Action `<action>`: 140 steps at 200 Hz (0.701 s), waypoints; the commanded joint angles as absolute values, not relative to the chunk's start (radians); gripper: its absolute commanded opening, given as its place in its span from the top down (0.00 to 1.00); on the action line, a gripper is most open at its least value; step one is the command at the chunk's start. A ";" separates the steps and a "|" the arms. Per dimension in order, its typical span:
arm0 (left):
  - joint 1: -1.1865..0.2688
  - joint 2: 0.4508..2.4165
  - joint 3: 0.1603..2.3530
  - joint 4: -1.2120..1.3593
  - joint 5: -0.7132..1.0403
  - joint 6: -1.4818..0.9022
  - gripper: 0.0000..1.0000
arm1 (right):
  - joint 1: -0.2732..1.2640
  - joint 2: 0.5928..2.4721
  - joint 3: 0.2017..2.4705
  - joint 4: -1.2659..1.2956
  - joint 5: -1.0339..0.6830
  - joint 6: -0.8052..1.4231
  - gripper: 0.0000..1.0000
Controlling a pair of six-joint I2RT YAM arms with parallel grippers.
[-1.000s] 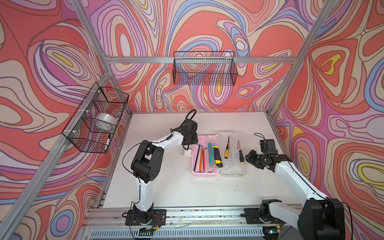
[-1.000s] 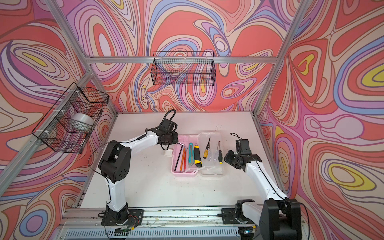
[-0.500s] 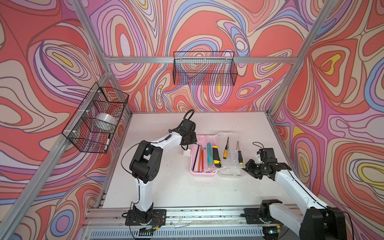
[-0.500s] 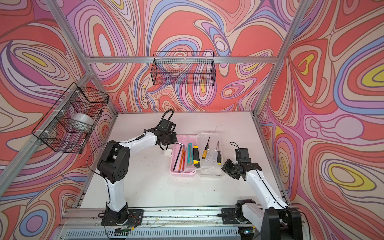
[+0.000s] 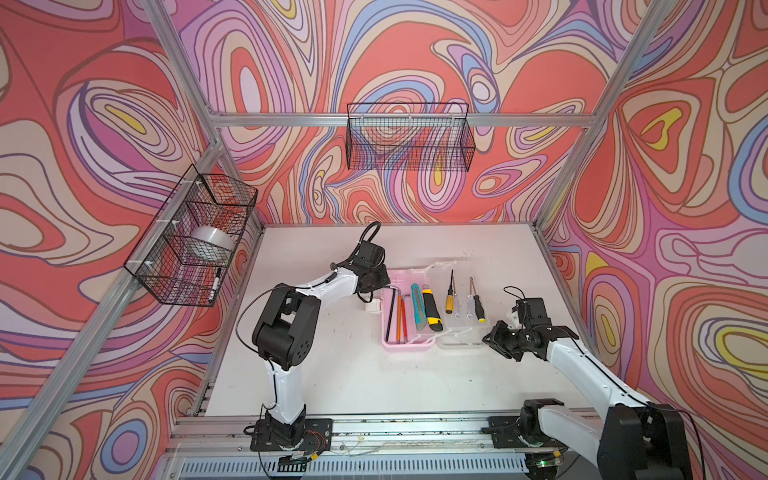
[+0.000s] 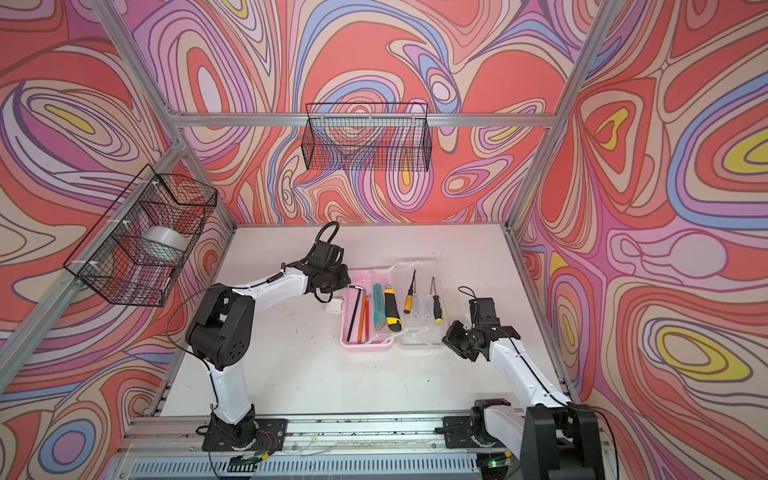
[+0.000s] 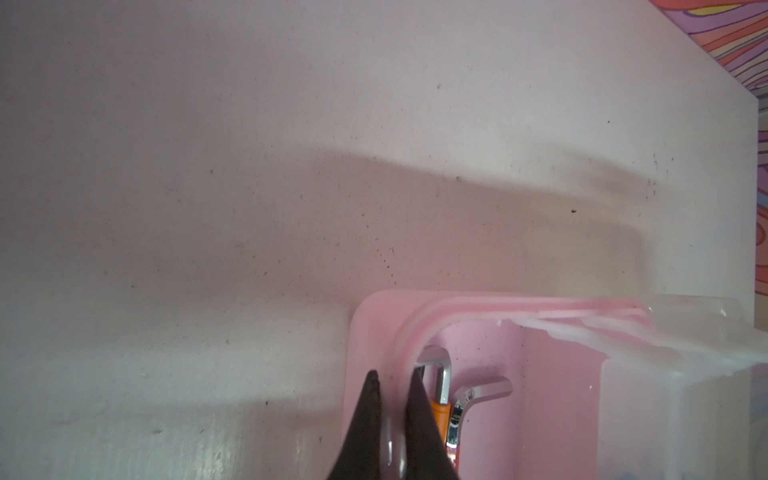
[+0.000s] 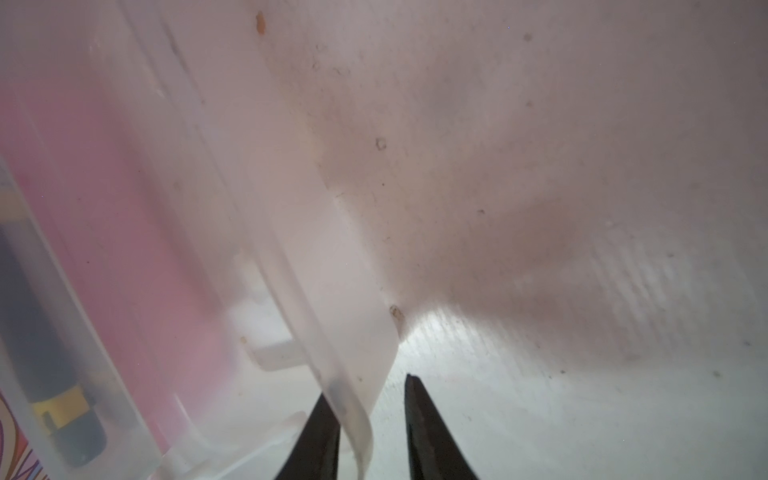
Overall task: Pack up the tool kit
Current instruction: 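Hold the box with the left gripper while the right swings the clear lid closed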
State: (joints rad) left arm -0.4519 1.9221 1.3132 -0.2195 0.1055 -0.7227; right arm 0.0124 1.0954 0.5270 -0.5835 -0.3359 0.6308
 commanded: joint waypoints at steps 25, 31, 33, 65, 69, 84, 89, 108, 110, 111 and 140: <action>-0.443 1.919 1.292 -0.210 0.131 -0.765 1.00 | 0.014 1.144 0.536 -0.497 -0.270 0.642 0.74; -0.442 1.919 1.290 -0.206 0.132 -0.766 1.00 | 0.014 1.154 0.530 -0.480 -0.274 0.647 0.76; -0.443 1.919 1.290 -0.206 0.133 -0.766 1.00 | 0.014 1.157 0.529 -0.476 -0.276 0.648 0.77; -0.442 1.922 1.289 -0.201 0.150 -0.767 1.00 | 0.014 1.164 0.528 -0.456 -0.265 0.658 1.00; -0.442 1.921 1.289 -0.201 0.152 -0.767 1.00 | 0.014 1.159 0.532 -0.461 -0.261 0.659 1.00; -0.445 1.913 1.299 -0.218 0.151 -0.766 1.00 | 0.014 1.117 0.548 -0.496 -0.236 0.659 1.00; -0.445 1.907 1.301 -0.222 0.150 -0.765 1.00 | 0.014 1.100 0.557 -0.509 -0.229 0.658 1.00; -0.456 1.894 1.302 -0.228 0.141 -0.759 1.00 | 0.015 1.042 0.590 -0.561 -0.192 0.649 1.00; -0.457 1.892 1.302 -0.228 0.141 -0.760 1.00 | 0.015 1.038 0.594 -0.566 -0.187 0.649 1.00; -0.458 1.892 1.302 -0.228 0.141 -0.761 1.00 | 0.015 1.035 0.595 -0.569 -0.185 0.648 1.00; -0.462 1.886 1.297 -0.219 0.151 -0.771 1.00 | 0.024 0.979 0.664 -0.623 -0.149 0.643 1.00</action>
State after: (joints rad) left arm -0.4637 1.9202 1.3064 -0.2066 0.1364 -0.7486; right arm 0.0212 1.0428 0.5789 -0.6067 -0.2153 0.6167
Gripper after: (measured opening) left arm 0.092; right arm 0.072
